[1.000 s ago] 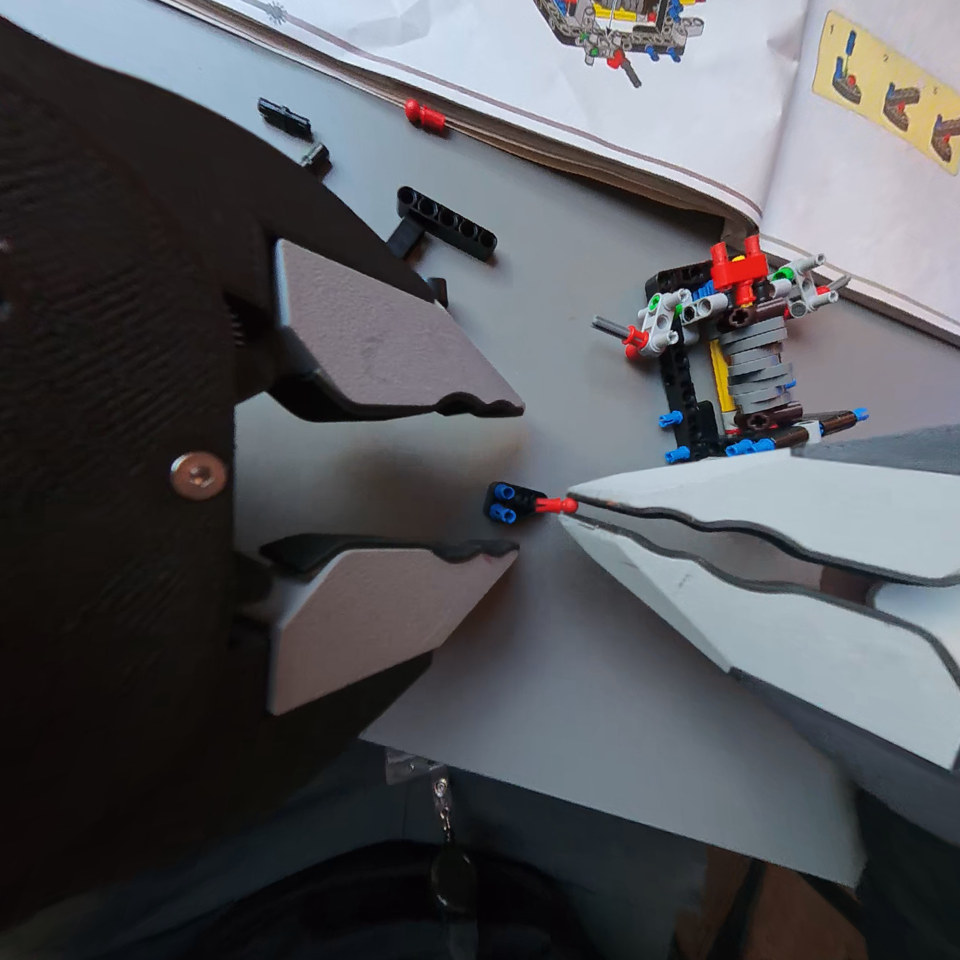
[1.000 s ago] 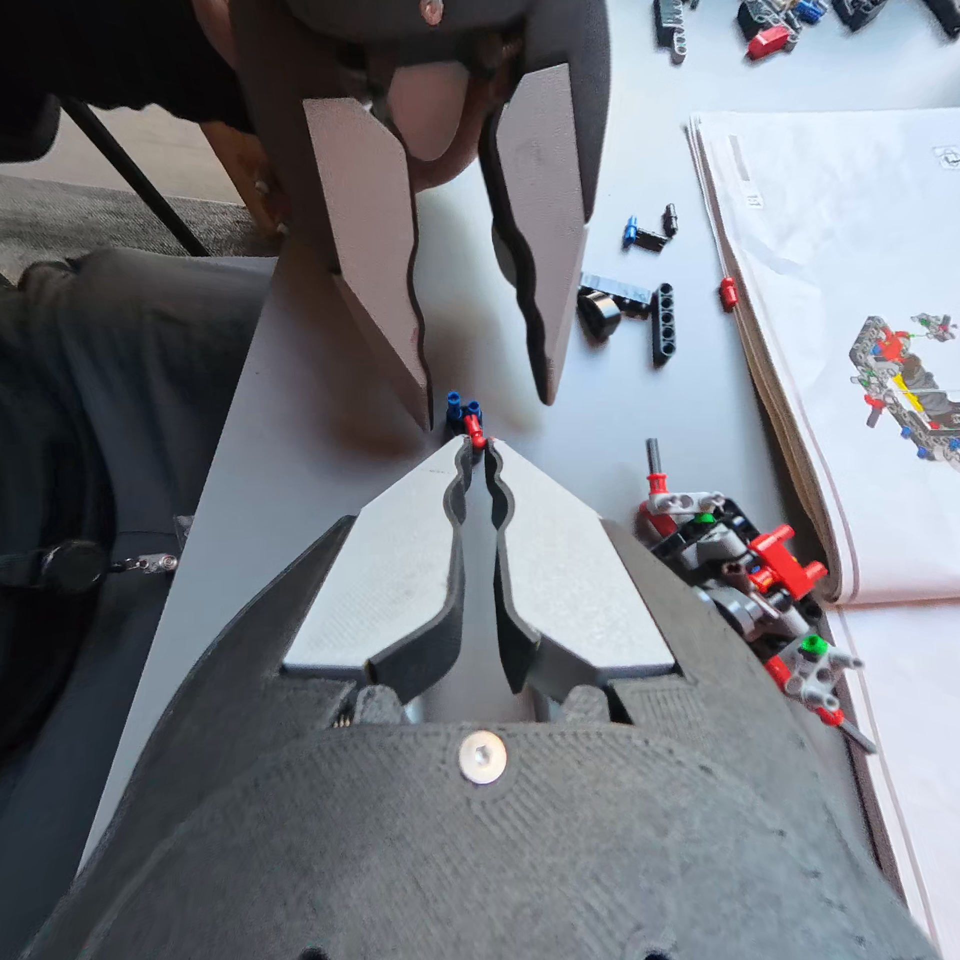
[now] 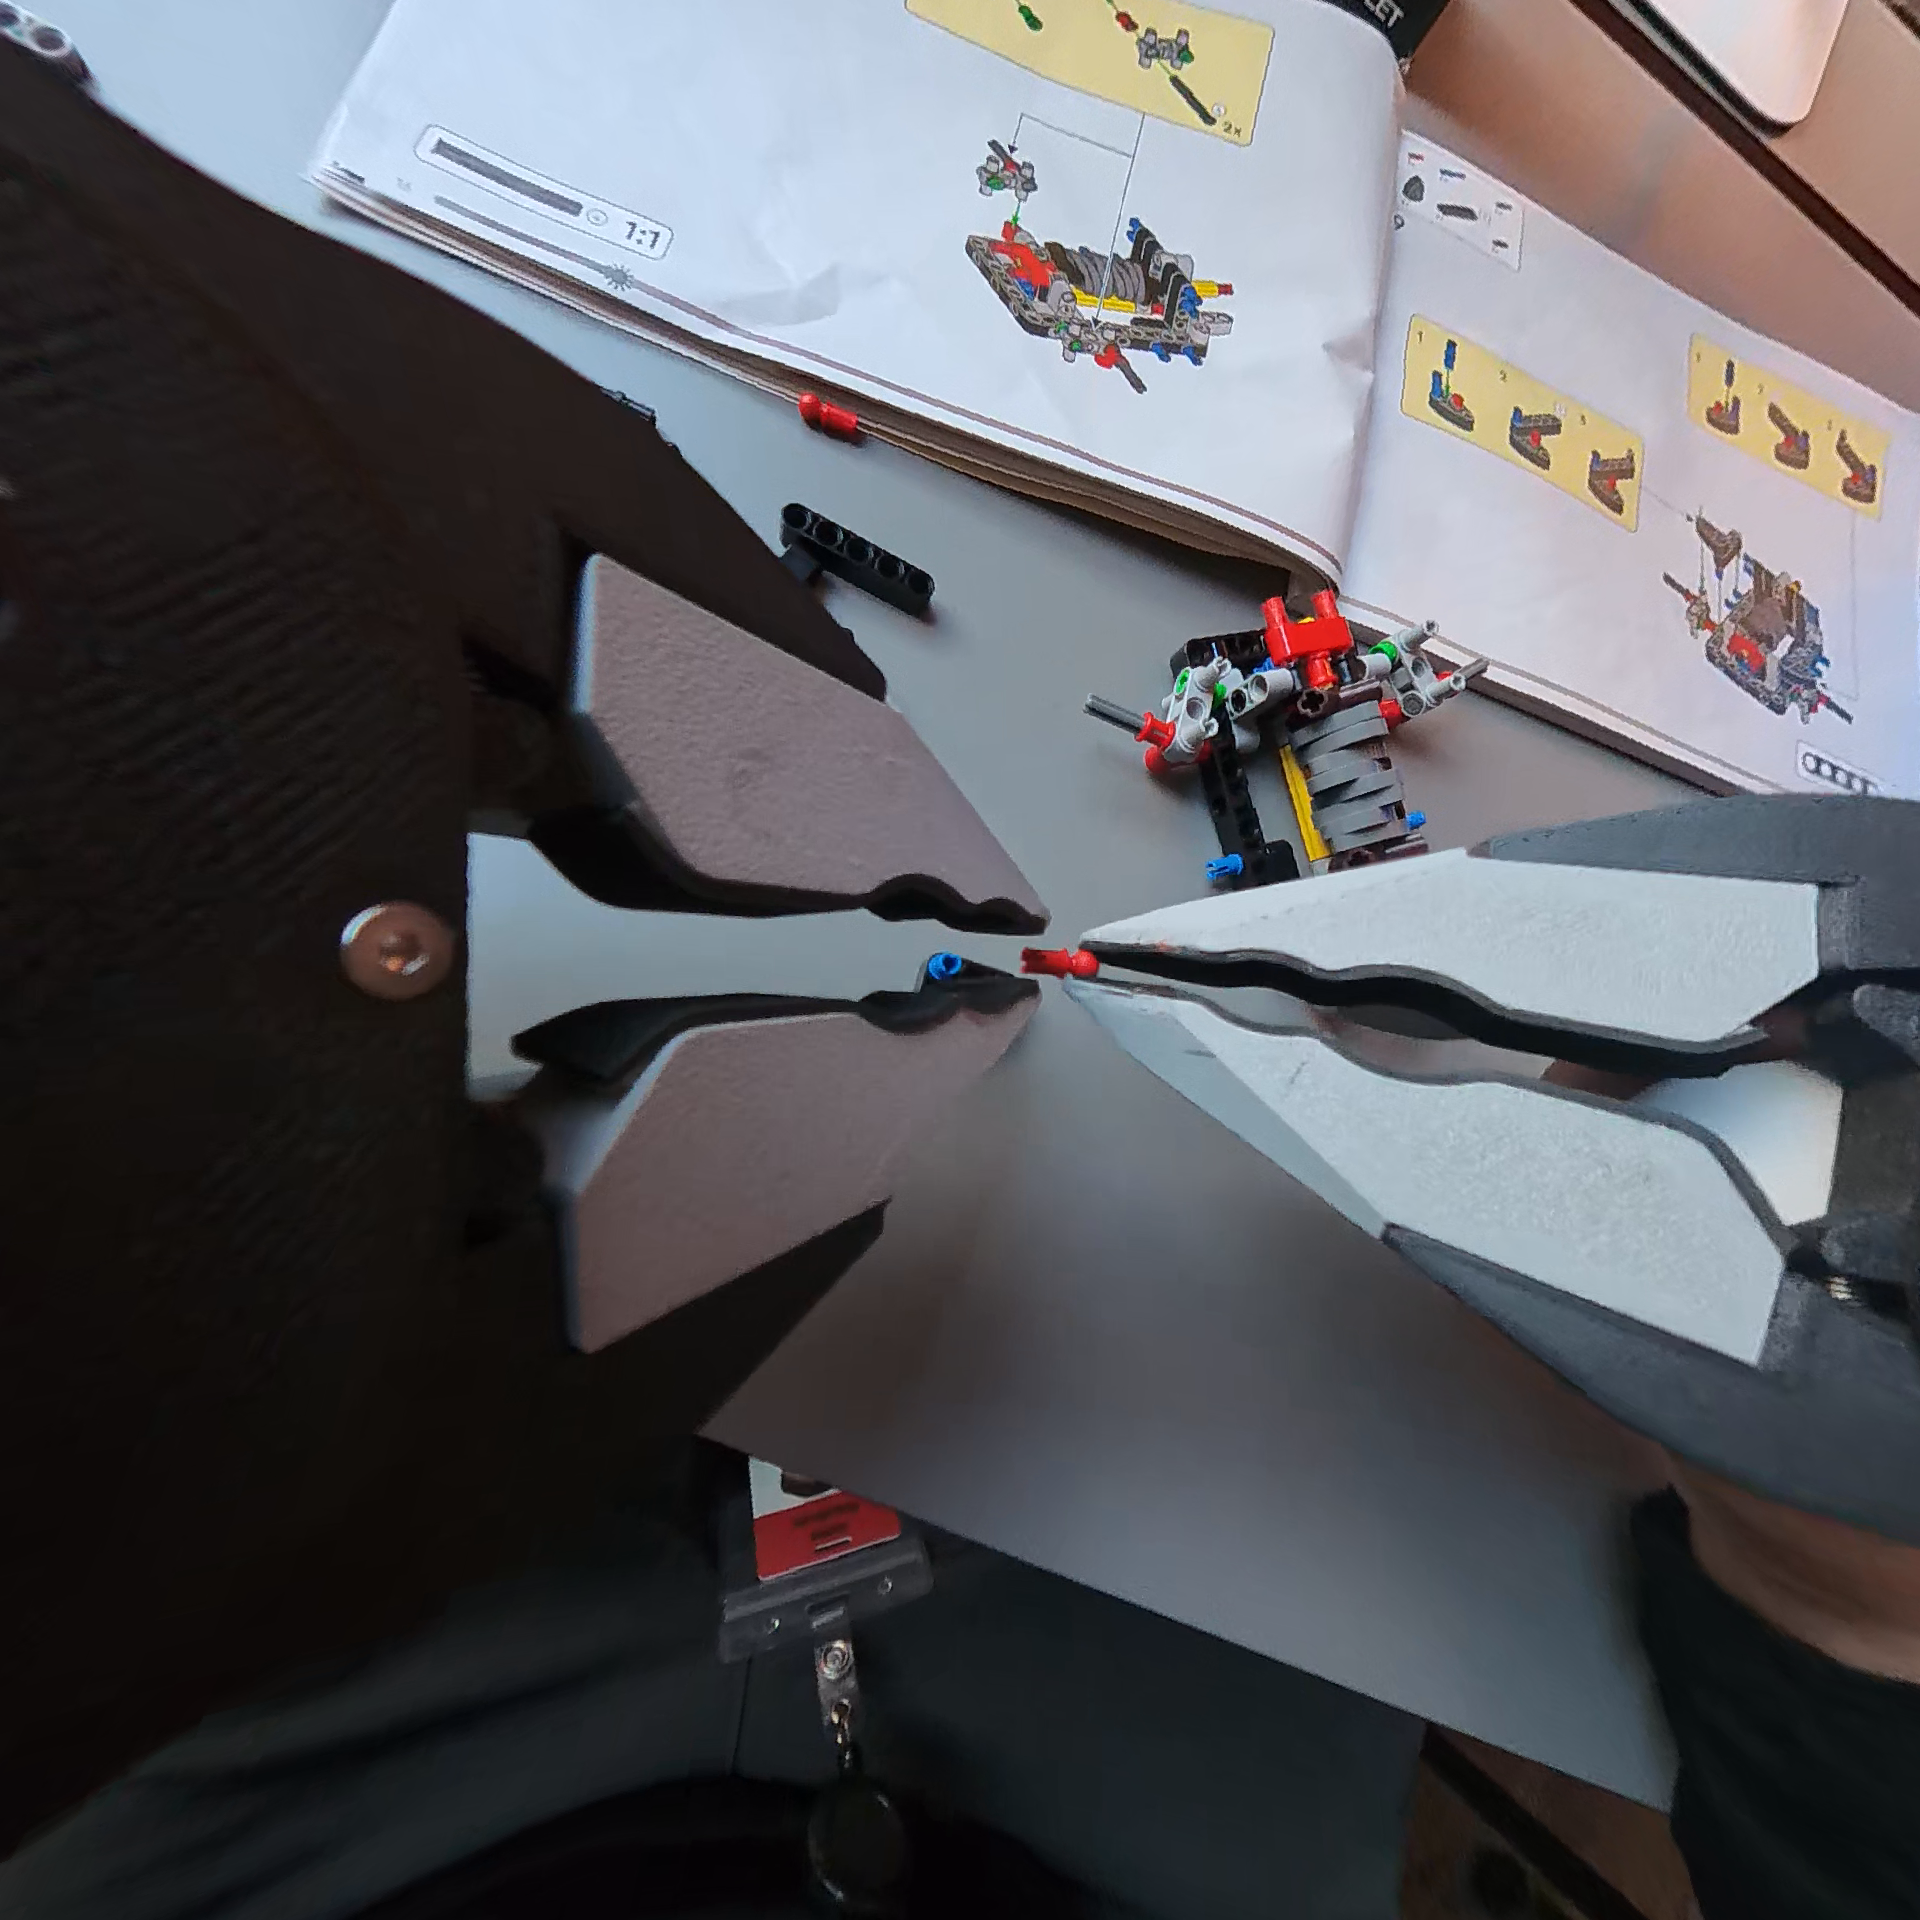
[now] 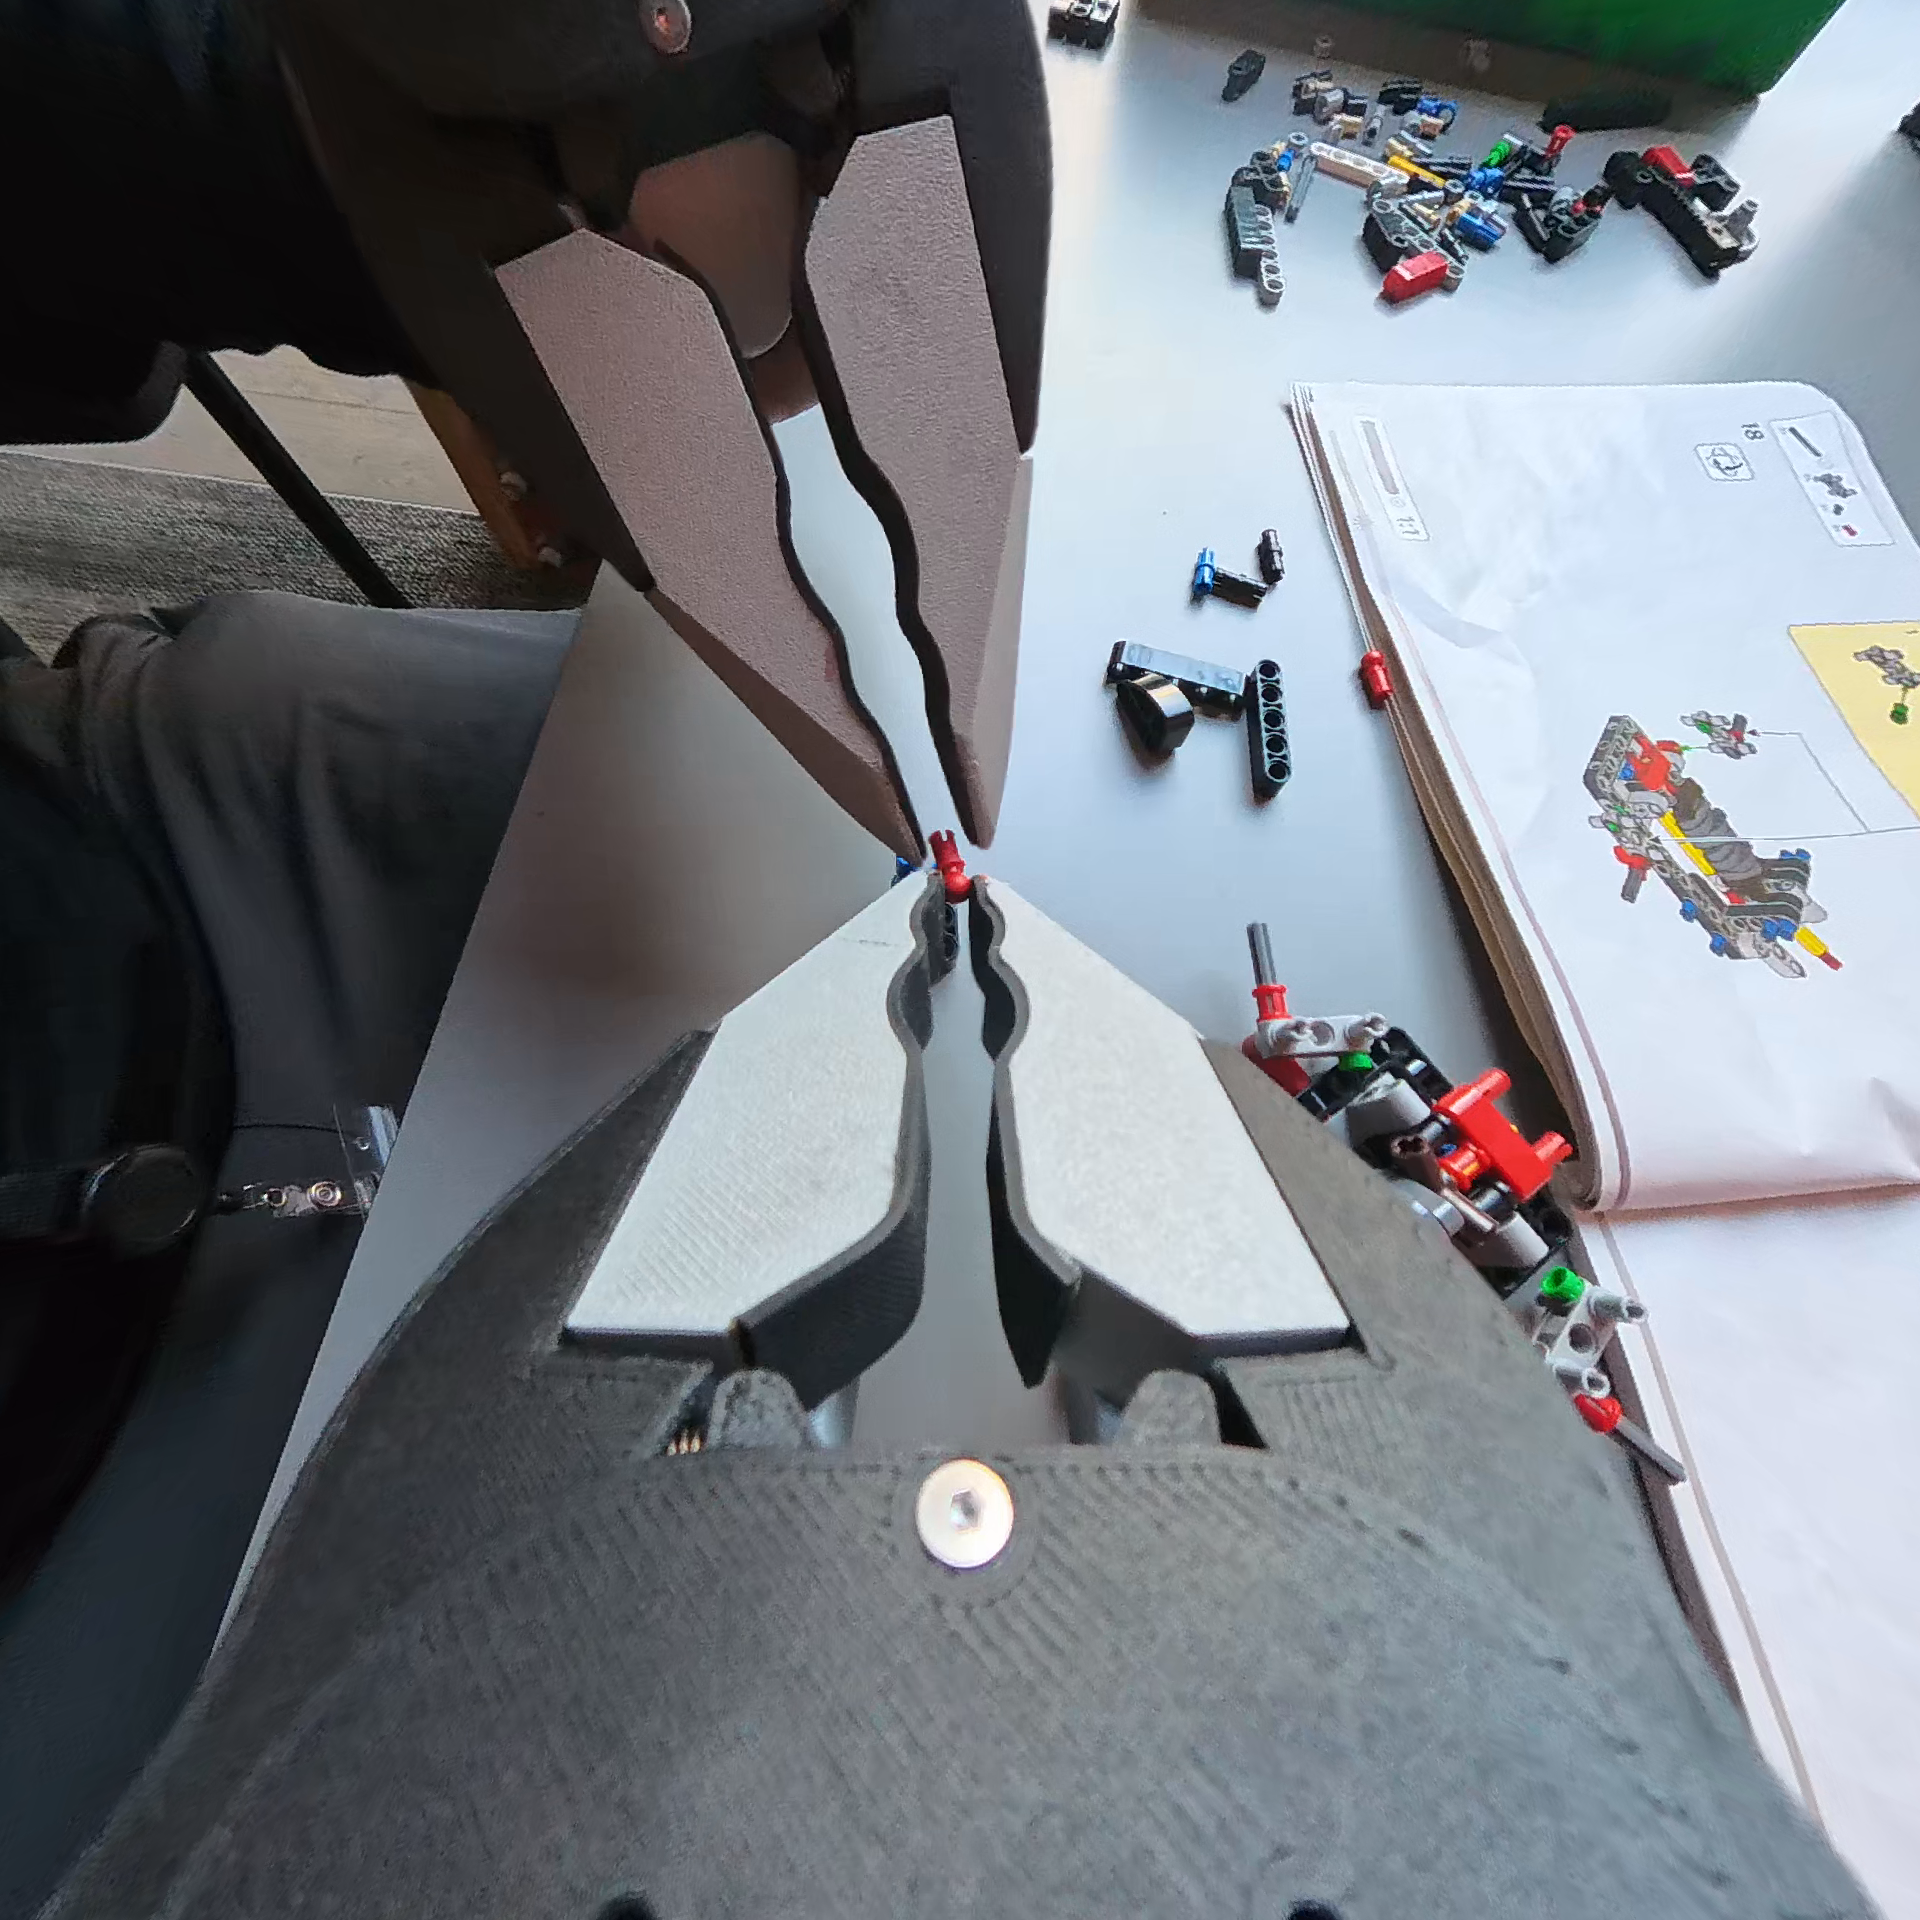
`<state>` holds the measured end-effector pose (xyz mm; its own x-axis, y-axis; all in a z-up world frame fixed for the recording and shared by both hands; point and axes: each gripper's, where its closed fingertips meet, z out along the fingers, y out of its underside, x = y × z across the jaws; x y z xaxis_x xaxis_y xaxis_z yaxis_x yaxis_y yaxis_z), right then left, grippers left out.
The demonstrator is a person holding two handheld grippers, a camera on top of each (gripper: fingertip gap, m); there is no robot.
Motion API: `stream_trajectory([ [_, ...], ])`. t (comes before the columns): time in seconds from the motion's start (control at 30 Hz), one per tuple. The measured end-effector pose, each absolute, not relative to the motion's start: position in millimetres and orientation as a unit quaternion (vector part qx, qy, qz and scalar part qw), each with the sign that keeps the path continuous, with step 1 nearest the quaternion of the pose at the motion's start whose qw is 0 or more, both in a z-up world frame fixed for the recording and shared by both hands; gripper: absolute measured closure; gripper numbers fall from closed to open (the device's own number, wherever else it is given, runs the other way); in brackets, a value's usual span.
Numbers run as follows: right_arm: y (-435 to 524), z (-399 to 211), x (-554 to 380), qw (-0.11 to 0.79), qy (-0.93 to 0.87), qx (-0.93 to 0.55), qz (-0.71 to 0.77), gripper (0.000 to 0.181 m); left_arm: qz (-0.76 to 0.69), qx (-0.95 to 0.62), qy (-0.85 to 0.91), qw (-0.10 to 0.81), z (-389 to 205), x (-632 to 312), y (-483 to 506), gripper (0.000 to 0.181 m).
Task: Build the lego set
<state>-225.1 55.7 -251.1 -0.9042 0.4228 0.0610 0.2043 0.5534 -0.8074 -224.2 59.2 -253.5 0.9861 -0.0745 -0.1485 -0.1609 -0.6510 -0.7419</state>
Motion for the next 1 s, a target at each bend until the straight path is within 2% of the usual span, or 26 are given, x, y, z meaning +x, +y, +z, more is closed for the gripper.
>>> stream_trajectory([
  [0.6, 55.7, -249.9, -225.8, 0.156, -0.875, -0.166, 0.427, 0.18, 0.055, -0.909, 0.065, 0.408, -255.7, -223.6, 58.6, 0.179],
  [1.0, 54.5, -245.5, -226.3, 0.199, -0.873, -0.142, 0.423, 0.179, 0.13, -0.903, 0.091, 0.4, -253.3, -227.3, 57.5, 0.181],
])
